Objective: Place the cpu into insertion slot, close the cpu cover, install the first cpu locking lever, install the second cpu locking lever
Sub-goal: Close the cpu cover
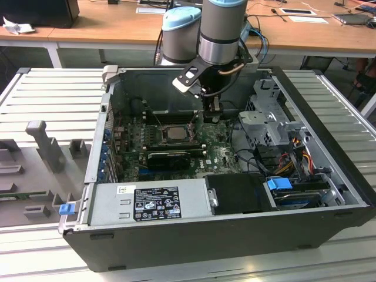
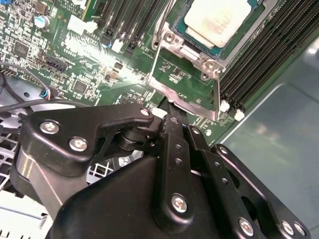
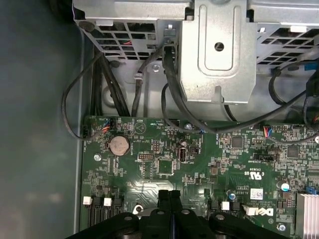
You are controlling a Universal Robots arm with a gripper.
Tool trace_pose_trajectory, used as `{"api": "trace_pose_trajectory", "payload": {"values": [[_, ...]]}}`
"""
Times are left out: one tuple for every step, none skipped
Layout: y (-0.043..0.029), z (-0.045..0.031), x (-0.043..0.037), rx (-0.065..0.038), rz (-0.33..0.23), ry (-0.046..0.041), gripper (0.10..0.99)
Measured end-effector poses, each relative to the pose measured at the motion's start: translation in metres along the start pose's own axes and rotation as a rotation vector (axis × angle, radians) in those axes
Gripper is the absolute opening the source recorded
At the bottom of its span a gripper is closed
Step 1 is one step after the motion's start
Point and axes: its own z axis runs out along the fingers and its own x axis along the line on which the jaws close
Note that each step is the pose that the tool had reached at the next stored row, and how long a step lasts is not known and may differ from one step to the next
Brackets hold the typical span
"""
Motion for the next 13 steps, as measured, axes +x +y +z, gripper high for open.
{"api": "trace_pose_trajectory", "payload": {"values": [[-0.0014, 0.0, 0.0, 0.0, 0.0, 0.0, 0.106], [-0.0022, 0.0, 0.0001, 0.0, 0.0, 0.0001, 0.106], [-0.0035, 0.0, 0.0001, 0.0, 0.0, 0.0002, 0.106], [-0.0042, 0.0, 0.0001, 0.0, 0.0, 0.0002, 0.106], [-0.0047, 0.0, 0.0002, 0.0, 0.0, 0.0002, 0.106], [-0.0061, 0.0001, 0.0002, 0.0, 0.0, 0.0003, 0.106], [-0.0074, 0.0001, 0.0003, 0.0, 0.0, 0.0003, 0.106], [-0.0082, 0.0001, 0.0003, 0.0, 0.0, 0.0003, 0.106], [-0.0087, 0.0001, 0.0003, 0.0, 0.0, 0.0003, 0.106], [-0.009, 0.0001, 0.0003, 0.0, 0.0, 0.0002, 0.106], [-0.0093, 0.0001, 0.0003, 0.0, 0.0, 0.0003, 0.106], [-0.0097, 0.0001, 0.0004, 0.0, 0.0, 0.0003, 0.106], [-0.01, 0.0001, 0.0004, 0.0, 0.0, 0.0004, 0.106]]}}
